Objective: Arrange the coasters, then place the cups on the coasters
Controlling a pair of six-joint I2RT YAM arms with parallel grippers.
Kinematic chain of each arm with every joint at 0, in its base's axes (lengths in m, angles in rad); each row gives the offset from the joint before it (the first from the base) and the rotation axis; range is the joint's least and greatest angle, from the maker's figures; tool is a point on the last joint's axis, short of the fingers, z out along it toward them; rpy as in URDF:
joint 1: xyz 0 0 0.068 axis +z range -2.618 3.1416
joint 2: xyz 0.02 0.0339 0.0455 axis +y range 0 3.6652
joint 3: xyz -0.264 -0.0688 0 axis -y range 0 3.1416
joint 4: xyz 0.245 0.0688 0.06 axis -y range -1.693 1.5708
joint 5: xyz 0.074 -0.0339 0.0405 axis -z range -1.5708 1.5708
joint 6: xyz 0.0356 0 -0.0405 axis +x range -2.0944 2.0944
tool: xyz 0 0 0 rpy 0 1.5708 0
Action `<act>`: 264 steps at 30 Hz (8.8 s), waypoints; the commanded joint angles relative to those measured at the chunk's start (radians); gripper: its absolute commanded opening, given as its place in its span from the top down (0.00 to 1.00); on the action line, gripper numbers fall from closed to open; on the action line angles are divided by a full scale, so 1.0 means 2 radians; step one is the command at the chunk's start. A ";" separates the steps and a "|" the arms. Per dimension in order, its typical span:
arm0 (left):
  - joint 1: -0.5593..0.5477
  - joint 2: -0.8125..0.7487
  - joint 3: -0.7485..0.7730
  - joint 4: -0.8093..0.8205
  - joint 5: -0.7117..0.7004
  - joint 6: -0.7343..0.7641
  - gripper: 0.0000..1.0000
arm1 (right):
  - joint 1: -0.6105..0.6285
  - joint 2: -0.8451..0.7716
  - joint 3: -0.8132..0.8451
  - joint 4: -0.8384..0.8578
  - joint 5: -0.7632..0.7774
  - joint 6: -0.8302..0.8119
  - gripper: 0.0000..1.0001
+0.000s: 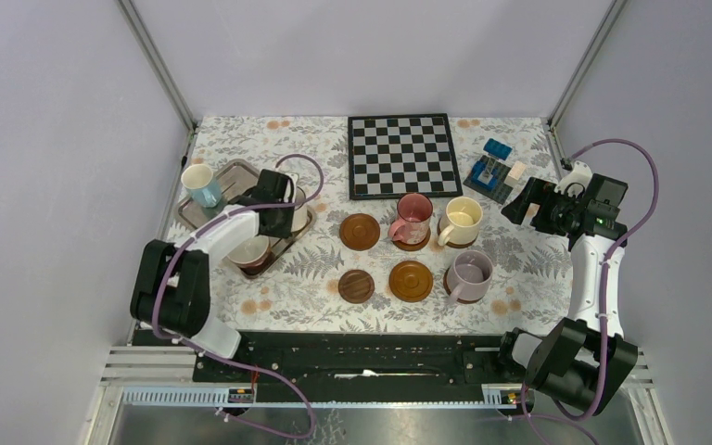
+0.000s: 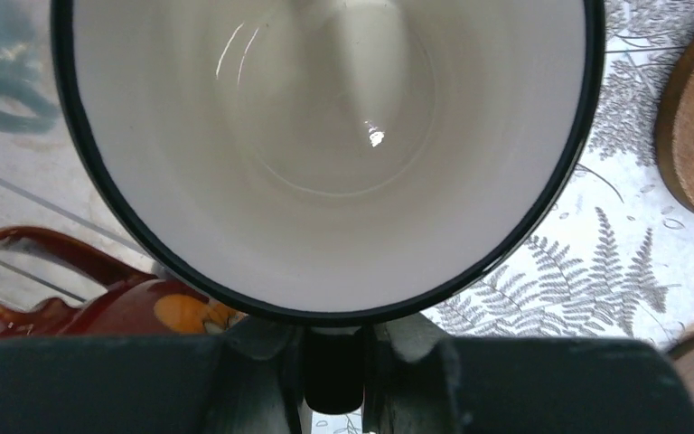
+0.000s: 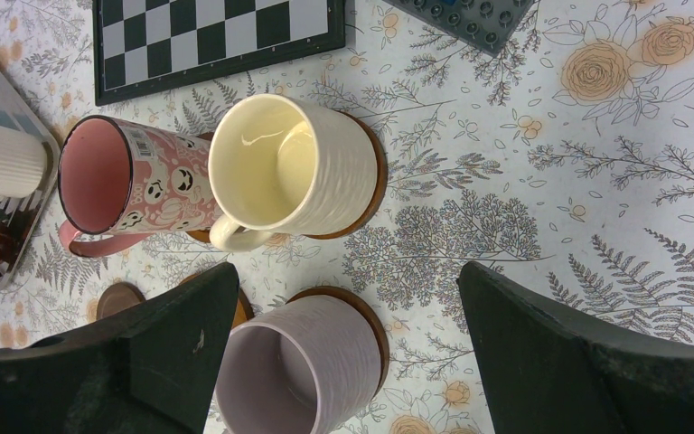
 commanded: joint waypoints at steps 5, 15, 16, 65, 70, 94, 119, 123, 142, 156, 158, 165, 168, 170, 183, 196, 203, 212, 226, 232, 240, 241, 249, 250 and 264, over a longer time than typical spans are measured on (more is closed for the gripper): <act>-0.003 -0.100 -0.002 0.124 0.029 0.005 1.00 | 0.002 -0.003 -0.001 0.017 -0.001 0.006 0.02; -0.121 -0.179 0.001 0.076 0.087 0.042 1.00 | 0.002 0.000 0.004 0.017 0.004 0.014 0.02; -0.135 -0.183 0.004 0.063 0.094 0.040 1.00 | 0.002 -0.001 0.004 0.017 0.005 0.015 0.02; -0.455 0.046 0.081 0.125 -0.046 -0.065 1.00 | 0.002 -0.022 -0.012 0.032 0.080 0.014 0.02; -0.455 0.050 0.079 0.131 -0.046 -0.067 1.00 | 0.002 -0.026 -0.013 0.030 0.079 0.011 0.02; -0.446 0.065 0.094 0.084 -0.015 -0.069 0.43 | 0.002 -0.022 -0.013 0.029 0.081 0.009 0.02; -0.437 0.022 0.087 0.042 0.037 -0.041 0.41 | 0.002 -0.020 -0.013 0.029 0.076 0.002 0.02; -0.427 -0.010 0.074 0.018 0.052 -0.013 0.22 | 0.002 -0.019 -0.010 0.025 0.072 -0.008 0.02; 0.024 -0.139 0.181 -0.123 0.252 0.085 0.01 | 0.002 -0.013 -0.015 0.016 0.022 -0.063 0.02; 0.283 -0.045 0.177 -0.053 0.085 0.075 0.04 | 0.002 -0.035 -0.038 0.024 0.021 -0.083 0.02; 0.284 -0.037 0.165 -0.028 0.063 0.050 0.07 | 0.002 -0.036 -0.039 0.025 0.018 -0.083 0.02; 0.283 -0.005 0.133 0.041 0.014 0.009 0.18 | 0.002 -0.035 -0.038 0.026 0.027 -0.087 0.02; 0.283 0.020 0.139 0.050 0.006 0.008 0.22 | 0.002 -0.033 -0.039 0.028 0.029 -0.087 0.02; 0.283 0.036 0.142 0.056 0.006 0.008 0.25 | 0.002 -0.032 -0.040 0.029 0.031 -0.086 0.02; 0.283 0.125 0.172 0.083 0.004 0.008 0.43 | 0.002 -0.023 -0.040 0.034 0.036 -0.084 0.02; 0.283 0.109 0.173 0.083 0.021 0.036 0.97 | 0.002 -0.021 -0.042 0.034 0.037 -0.082 0.01; 0.271 0.042 0.166 0.096 0.068 0.072 1.00 | 0.002 -0.019 -0.040 0.035 0.030 -0.079 0.02; 0.152 -0.078 0.129 0.099 0.097 0.108 1.00 | 0.003 -0.039 -0.040 0.030 0.017 -0.082 0.02; -0.049 -0.132 0.057 0.131 0.121 0.061 1.00 | 0.002 -0.047 -0.036 0.020 0.004 -0.069 0.02; -0.111 -0.109 0.015 0.168 0.119 0.060 1.00 | 0.002 -0.041 -0.041 0.028 0.012 -0.062 0.02; -0.169 -0.068 -0.013 0.221 0.099 0.081 1.00 | 0.002 -0.038 -0.045 0.034 0.020 -0.054 0.02; -0.172 -0.064 -0.014 0.227 0.099 0.081 1.00 | 0.002 -0.038 -0.045 0.034 0.020 -0.054 0.02; -0.186 -0.040 -0.021 0.246 0.079 0.077 1.00 | 0.002 -0.039 -0.051 0.039 0.026 -0.053 0.02; -0.186 -0.039 -0.022 0.248 0.076 0.077 1.00 | 0.002 -0.038 -0.051 0.040 0.026 -0.052 0.02; -0.186 -0.015 -0.032 0.253 0.072 0.076 1.00 | 0.002 -0.037 -0.055 0.044 0.027 -0.053 0.02</act>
